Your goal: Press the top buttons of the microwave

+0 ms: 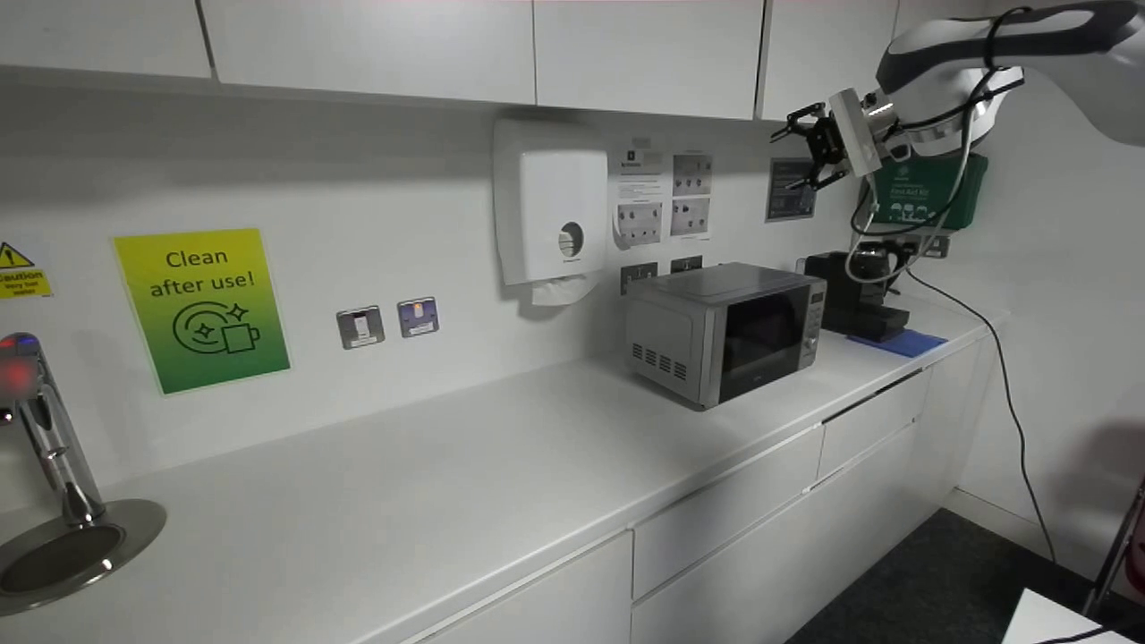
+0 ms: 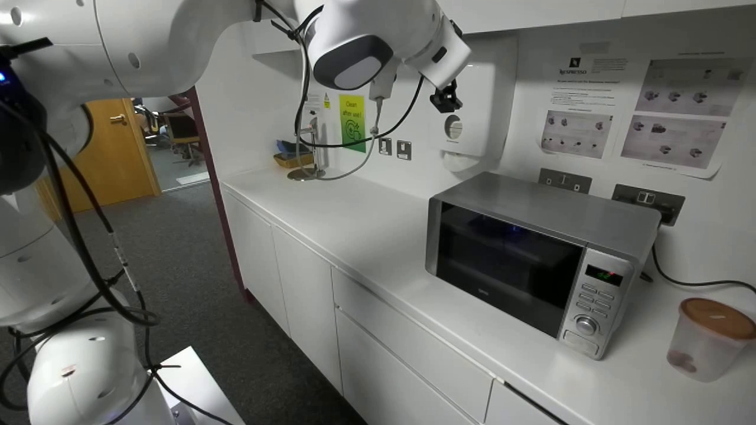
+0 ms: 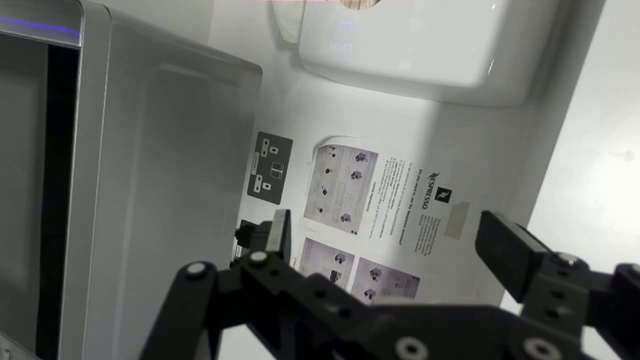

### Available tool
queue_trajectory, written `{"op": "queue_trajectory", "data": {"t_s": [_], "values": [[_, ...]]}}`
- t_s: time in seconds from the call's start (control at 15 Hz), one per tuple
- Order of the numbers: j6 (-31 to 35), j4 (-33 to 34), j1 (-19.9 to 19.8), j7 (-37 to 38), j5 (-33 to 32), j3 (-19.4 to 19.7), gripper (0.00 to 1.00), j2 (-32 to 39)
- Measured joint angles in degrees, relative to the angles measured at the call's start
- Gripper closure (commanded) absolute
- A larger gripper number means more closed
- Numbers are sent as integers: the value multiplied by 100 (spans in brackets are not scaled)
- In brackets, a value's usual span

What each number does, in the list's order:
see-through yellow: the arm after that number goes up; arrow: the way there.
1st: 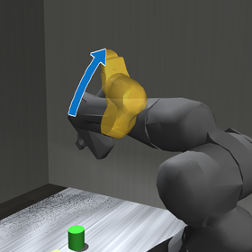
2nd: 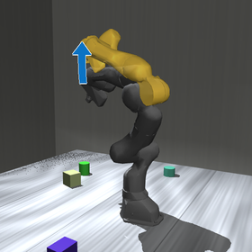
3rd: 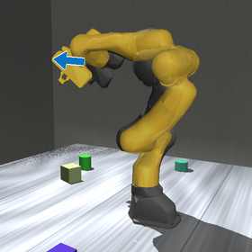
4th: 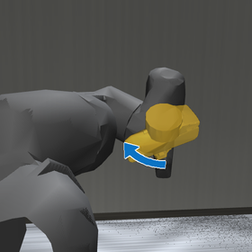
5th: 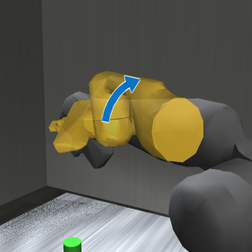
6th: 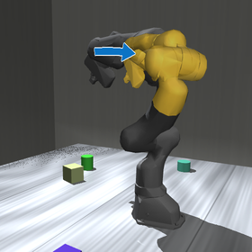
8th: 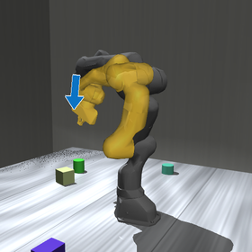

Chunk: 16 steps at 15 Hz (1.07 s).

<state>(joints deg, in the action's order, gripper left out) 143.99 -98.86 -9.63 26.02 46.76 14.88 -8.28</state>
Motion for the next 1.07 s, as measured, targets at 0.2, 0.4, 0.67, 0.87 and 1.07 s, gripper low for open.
{"op": "queue_trajectory", "data": {"t_s": [0.2,0.4,0.67,0.87,1.07], "values": [[0,-2,-7,-11,37,1,0,13],[0,-2,-61,-73,376,78,0,16],[3,-39,-133,-961,1467,362,0,20],[3,-91,-220,-1955,2337,547,0,105],[2,-152,-339,-2883,3035,654,0,339]]}}
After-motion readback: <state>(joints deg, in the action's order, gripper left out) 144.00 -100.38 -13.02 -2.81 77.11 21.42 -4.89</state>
